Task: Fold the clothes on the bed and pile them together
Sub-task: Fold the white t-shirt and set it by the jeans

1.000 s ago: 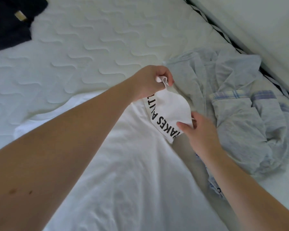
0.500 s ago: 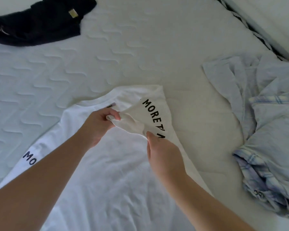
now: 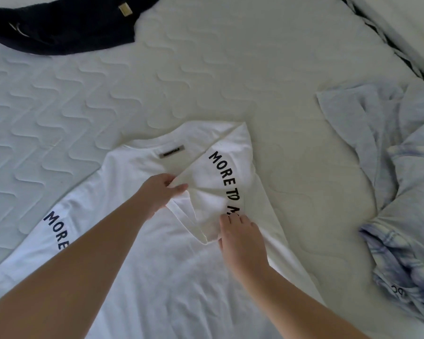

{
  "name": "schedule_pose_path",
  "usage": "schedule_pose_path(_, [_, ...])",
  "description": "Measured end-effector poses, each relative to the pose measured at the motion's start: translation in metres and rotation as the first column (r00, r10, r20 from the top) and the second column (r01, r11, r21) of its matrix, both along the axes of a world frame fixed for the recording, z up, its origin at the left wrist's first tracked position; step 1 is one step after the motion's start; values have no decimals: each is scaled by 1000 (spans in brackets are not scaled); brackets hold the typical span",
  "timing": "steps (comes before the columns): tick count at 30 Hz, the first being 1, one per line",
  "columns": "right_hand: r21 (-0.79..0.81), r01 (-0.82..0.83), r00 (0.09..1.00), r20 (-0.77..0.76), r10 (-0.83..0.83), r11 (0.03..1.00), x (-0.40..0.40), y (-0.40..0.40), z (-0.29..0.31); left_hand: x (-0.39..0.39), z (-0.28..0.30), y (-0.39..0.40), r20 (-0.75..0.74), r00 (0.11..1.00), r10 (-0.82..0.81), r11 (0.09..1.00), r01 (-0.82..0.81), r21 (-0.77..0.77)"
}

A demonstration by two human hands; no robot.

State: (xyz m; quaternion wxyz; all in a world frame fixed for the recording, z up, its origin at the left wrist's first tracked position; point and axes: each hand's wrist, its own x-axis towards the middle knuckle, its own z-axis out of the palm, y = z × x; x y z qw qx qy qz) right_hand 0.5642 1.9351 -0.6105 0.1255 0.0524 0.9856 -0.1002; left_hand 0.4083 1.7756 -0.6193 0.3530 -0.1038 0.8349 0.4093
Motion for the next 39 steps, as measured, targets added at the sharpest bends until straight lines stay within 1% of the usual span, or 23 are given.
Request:
schedule_pose_path(1, [6, -11, 999, -30, 12, 1000, 0, 2, 2, 1, 1, 4, -58, 995, -86, 996, 83, -40])
schedule_pose_path(2, [-16, -5, 997, -78, 4, 1000, -1, 4, 3, 0, 2, 7, -104, 990, -99, 995, 95, -37])
schedule_pose_path(5, [-74, 15, 972, -231, -32, 997, -6, 2, 11, -4, 9, 2, -158, 985, 66, 992, -48, 116])
schedule_pose_path(8, [-118, 9, 946, -321, -46, 993, -12, -9, 17, -8, 16, -21, -240, 957, 161, 979, -124, 161])
schedule_pose_path(10, [-134, 5, 946, -321, -48, 991, -15, -18, 16, -6, 18, -36, -254, 956, 148, 984, -118, 130])
schedule_pose_path(13, [-123, -22, 965, -261, -11, 992, -16, -30, 6, 3, 12, -53, -229, 972, 55, 997, -65, -36])
schedule_pose_path(16, [-103, -53, 980, -194, 32, 993, -9, -35, -9, 9, 4, -60, -205, 979, -6, 984, -31, -177])
schedule_pose_path(19, [-62, -68, 979, -197, 55, 996, -2, -32, -19, 13, -2, -63, -206, 977, -44, 959, -16, -281])
schedule_pose_path(21, [-25, -85, 977, -196, 78, 996, 2, -30, -24, 18, -7, -65, -221, 974, -57, 956, -10, -293])
schedule_pose_path(25, [0, -117, 981, -155, 116, 993, 5, -27, -27, 22, -17, -64, -236, 972, -13, 977, -38, -210])
schedule_pose_path(26, [-10, -126, 979, -162, 123, 992, 6, -26, -27, 22, -18, -63, -251, 967, -36, 979, -17, -204])
schedule_pose_path(27, [-27, -134, 976, -176, 128, 991, 8, -25, -28, 23, -18, -60, -301, 949, -96, 971, 23, -238])
schedule_pose_path(28, [-45, -135, 974, -189, 125, 990, 11, -22, -28, 26, -18, -56, -384, 905, -184, 949, 62, -309])
schedule_pose_path(30, [-54, -108, 978, -185, 97, 993, 23, -15, -27, 36, -11, -42, -555, 754, -351, 887, 78, -455])
schedule_pose_path(31, [-43, -77, 982, -176, 69, 996, 31, -10, -27, 44, -6, -31, -621, 673, -403, 874, 80, -480])
schedule_pose_path(32, [-25, -39, 986, -163, 35, 999, 41, -4, -27, 54, -2, -18, -667, 607, -432, 875, 105, -472])
schedule_pose_path(33, [-5, 1, 989, -146, -2, 1000, 50, 2, -28, 66, 3, -4, -695, 568, -440, 886, 148, -440])
schedule_pose_path(34, [12, 38, 991, -130, -36, 999, 60, 8, -28, 80, 7, 10, -695, 574, -433, 897, 199, -394])
schedule_pose_path(35, [25, 69, 990, -122, -65, 997, 70, 14, -28, 94, 9, 24, -652, 635, -415, 906, 222, -361])
schedule_pose_path(36, [37, 94, 989, -120, -89, 995, 79, 19, -28, 107, 11, 36, -560, 727, -397, 907, 219, -359])
schedule_pose_path(37, [48, 116, 987, -119, -109, 992, 88, 23, -28, 121, 9, 44, -432, 817, -382, 899, 220, -379])
schedule_pose_path(38, [58, 134, 985, -120, -127, 989, 97, 26, -27, 133, 8, 52, -297, 890, -347, 894, 218, -391])
schedule_pose_path(39, [67, 149, 983, -122, -140, 987, 105, 29, -27, 146, 6, 58, -167, 942, -290, 904, 212, -372])
